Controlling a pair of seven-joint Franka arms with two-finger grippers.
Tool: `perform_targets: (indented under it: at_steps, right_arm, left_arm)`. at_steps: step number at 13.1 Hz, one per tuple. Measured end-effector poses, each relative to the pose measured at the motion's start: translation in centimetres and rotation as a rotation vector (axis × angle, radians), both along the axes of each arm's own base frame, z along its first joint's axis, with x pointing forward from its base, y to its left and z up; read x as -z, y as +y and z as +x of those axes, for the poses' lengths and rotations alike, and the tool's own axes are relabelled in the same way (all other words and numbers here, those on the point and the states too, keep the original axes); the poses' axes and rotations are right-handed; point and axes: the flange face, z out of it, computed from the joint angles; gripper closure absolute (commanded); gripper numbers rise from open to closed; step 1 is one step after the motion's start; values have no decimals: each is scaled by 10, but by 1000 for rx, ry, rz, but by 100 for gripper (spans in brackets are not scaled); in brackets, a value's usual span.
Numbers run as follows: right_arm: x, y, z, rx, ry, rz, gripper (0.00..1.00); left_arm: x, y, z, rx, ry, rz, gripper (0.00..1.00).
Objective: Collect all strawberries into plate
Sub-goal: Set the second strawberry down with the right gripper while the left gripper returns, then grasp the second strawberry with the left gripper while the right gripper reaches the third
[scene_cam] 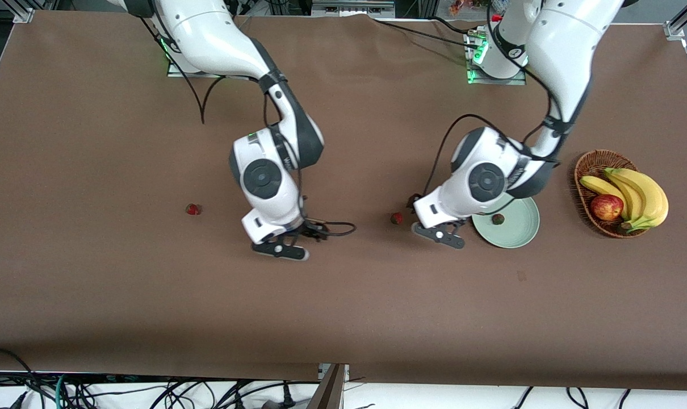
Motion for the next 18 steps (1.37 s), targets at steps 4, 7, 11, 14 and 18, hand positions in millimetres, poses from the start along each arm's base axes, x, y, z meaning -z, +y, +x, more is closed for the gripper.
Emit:
perform_targets:
  at_steps: [4, 7, 11, 14, 18]
  right_arm:
    - [10, -87, 14, -143, 146, -96, 0]
    - [24, -159, 28, -240, 223, -97, 0]
    - [42, -242, 37, -316, 281, -67, 0]
    - [58, -262, 29, -324, 324, -55, 0]
    - [90, -274, 7, -330, 399, -25, 0]
  left_arm:
    - [34, -33, -13, -28, -18, -28, 13]
    - [51, -34, -17, -33, 6, -22, 35]
    - [58, -39, -21, -51, 18, -17, 47]
    - [67, -42, -21, -89, 6, -26, 79]
    - [46, -20, 0, -176, -15, -20, 82]
